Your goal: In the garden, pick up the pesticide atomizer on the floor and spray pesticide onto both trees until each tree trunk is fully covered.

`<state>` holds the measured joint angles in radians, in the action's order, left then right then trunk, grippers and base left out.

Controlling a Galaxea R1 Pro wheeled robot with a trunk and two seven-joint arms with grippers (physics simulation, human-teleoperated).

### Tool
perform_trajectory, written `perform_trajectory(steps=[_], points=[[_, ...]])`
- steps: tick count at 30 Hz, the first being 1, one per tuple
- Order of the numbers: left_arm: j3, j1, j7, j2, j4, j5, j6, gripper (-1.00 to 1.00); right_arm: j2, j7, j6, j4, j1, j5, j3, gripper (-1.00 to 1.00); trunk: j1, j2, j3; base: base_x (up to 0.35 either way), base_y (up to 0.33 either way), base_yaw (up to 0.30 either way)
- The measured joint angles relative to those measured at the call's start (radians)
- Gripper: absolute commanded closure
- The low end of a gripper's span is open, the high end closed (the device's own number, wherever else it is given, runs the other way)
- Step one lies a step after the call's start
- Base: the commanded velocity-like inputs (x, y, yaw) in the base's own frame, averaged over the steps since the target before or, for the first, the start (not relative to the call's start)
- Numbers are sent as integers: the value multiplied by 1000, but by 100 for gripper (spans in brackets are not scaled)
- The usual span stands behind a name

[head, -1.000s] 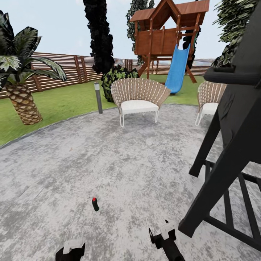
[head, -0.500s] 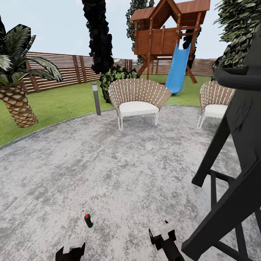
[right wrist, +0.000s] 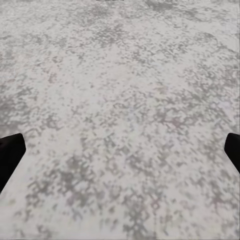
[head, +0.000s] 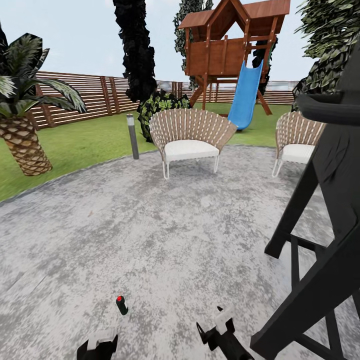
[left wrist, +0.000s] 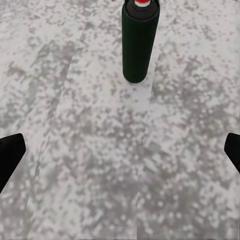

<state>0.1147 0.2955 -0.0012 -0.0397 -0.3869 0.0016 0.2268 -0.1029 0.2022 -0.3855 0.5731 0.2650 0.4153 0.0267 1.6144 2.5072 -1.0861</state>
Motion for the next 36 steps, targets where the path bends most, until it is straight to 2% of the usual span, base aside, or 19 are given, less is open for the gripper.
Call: perform_trajectory(steps=[6, 14, 25, 28, 36], points=[[1, 0, 0, 0, 1, 0, 0, -100, -1, 12, 0, -1, 0, -1, 2, -100, 0, 0, 0, 247, 0, 0], [0, 3, 0, 1, -10, 1, 6, -100, 0, 13, 0, -2, 0, -1, 2, -100, 0, 0, 0, 44, 0, 0], [8, 116, 9, 2, -13, 6, 27, -100, 0, 13, 0, -1, 0, -1, 2, -100, 0, 0, 0, 1, 0, 0], [11, 150, 33, 3, -2, 8, 27, -100, -1, 13, 0, -1, 0, -1, 2, -100, 0, 0, 0, 0, 0, 0], [15, 161, 84, 5, 1, 10, 29, -100, 0, 13, 0, -2, 0, -1, 2, -100, 0, 0, 0, 0, 0, 0]])
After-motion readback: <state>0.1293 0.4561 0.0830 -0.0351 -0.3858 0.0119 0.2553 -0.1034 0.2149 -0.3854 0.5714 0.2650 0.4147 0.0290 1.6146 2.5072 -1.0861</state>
